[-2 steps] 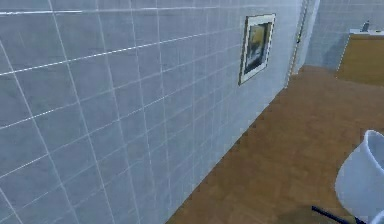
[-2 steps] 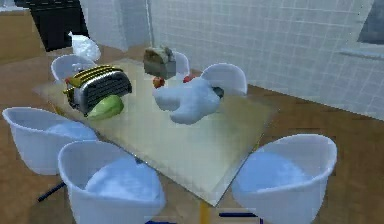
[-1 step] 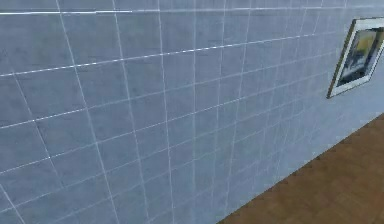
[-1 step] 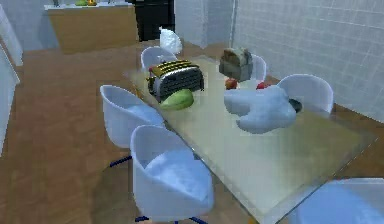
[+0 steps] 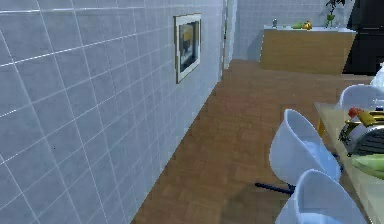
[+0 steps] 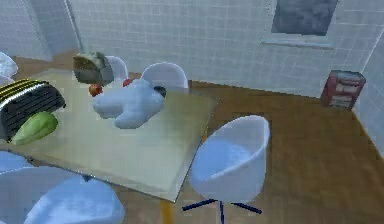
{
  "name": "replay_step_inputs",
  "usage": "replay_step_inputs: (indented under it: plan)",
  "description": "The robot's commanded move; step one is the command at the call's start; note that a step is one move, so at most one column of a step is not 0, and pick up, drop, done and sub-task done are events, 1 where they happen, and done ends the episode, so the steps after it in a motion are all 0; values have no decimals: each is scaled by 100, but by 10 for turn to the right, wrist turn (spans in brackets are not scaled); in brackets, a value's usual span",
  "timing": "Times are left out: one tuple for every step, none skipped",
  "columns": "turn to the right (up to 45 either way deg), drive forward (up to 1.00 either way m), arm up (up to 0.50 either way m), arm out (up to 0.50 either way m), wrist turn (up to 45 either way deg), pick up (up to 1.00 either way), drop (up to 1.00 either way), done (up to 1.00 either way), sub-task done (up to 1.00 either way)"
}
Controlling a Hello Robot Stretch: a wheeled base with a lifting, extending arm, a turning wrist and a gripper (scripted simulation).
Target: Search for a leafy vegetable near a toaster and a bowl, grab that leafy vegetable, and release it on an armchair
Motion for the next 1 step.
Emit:
replay_step_inputs:
  plan:
    - [0, 70, 0, 0, 0, 0, 0, 0, 0]
